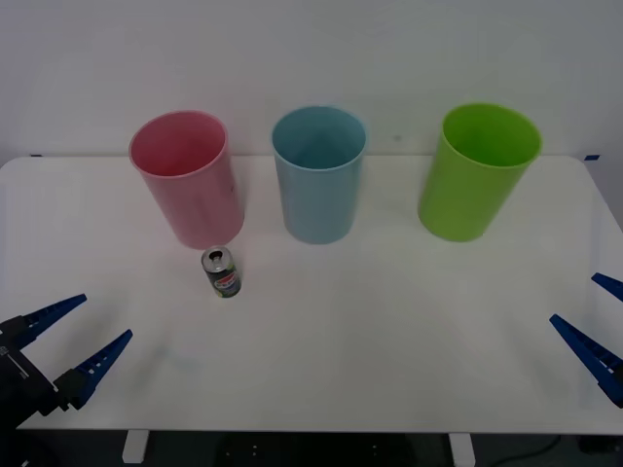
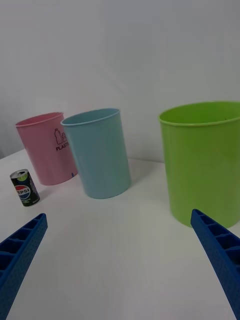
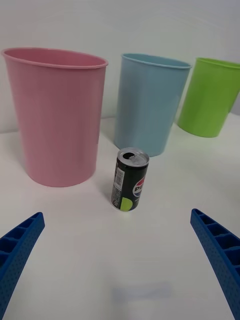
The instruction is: Grasp the object on the table and drop it into the matching bin: aluminum can to the light blue bin, PET bottle to the pink bin.
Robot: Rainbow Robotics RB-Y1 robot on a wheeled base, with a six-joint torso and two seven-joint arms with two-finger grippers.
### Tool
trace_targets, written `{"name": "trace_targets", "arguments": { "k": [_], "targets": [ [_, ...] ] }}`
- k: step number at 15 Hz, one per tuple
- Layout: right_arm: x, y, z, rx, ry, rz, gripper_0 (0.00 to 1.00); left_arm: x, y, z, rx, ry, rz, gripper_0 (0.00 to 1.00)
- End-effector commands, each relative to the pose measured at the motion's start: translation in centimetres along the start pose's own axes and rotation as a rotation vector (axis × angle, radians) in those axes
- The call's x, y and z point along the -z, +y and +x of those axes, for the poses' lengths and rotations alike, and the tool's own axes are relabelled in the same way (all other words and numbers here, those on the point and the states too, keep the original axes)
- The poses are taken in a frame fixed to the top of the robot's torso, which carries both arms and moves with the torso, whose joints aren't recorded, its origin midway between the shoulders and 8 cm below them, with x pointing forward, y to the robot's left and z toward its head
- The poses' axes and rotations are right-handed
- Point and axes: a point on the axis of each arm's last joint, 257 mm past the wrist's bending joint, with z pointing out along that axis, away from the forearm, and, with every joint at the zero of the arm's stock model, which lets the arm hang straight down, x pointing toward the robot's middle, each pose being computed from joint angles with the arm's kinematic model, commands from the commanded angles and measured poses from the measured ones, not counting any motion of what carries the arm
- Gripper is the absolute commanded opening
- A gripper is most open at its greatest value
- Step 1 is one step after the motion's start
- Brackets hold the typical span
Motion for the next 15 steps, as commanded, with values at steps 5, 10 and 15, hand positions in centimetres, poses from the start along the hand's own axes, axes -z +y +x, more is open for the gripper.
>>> {"name": "trace_targets", "arguments": {
  "k": [5,10,15],
  "targets": [
    [0.0,0.0,0.0,0.0,0.0,0.0,1.0,-3.6,-0.6,1.2,0.017,-0.011,-0.035,1.0],
    [0.0,0.0,0.0,0.0,0.0,0.0,1.0,-6.8,-0.4,2.7,0.036,-0.006,-0.022,1.0],
    [0.0,0.0,0.0,0.0,0.0,0.0,1.0,-10.3,-0.4,4.0,-0.016,-0.007,0.012,1.0]
  ]
}}
